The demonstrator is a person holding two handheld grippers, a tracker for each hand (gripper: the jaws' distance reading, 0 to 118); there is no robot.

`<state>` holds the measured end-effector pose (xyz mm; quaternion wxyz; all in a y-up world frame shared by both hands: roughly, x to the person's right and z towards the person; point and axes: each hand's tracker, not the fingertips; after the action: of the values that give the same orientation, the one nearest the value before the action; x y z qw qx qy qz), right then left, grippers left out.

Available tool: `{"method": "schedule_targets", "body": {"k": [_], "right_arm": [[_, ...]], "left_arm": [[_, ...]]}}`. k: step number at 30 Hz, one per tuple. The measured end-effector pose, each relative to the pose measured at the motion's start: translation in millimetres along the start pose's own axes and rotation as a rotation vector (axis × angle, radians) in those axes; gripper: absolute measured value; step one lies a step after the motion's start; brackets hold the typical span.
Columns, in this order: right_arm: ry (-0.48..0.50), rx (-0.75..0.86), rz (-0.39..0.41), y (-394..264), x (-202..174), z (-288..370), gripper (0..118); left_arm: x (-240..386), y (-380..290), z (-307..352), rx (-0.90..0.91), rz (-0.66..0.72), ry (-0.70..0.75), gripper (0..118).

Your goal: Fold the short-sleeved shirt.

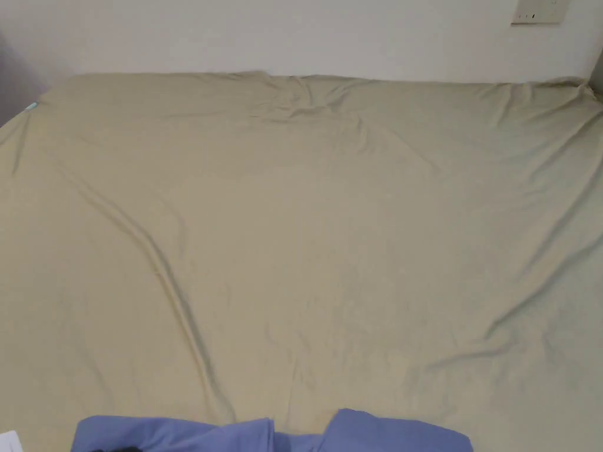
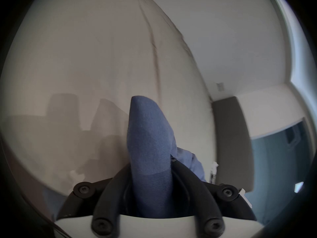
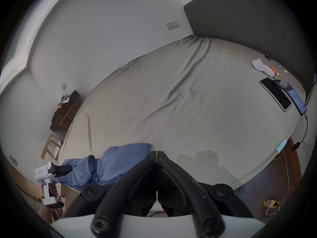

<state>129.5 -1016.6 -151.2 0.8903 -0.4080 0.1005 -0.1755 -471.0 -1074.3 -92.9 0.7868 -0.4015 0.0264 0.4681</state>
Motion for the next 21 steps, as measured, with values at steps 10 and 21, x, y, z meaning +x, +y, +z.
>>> {"method": "schedule_targets", "body": {"k": [10, 21], "right_arm": [[0.050, -0.039, -0.006, -10.3, -1.3, -11.2, 2], [-0.021, 0.043, -0.093, -13.9, 25.1, 24.1, 2]], "left_arm": [[145.1, -59.2, -35.3, -0.060, -0.453, 0.057, 15], [198.7, -122.0, -167.3, -0.344, -0.462, -0.095, 79]]}}
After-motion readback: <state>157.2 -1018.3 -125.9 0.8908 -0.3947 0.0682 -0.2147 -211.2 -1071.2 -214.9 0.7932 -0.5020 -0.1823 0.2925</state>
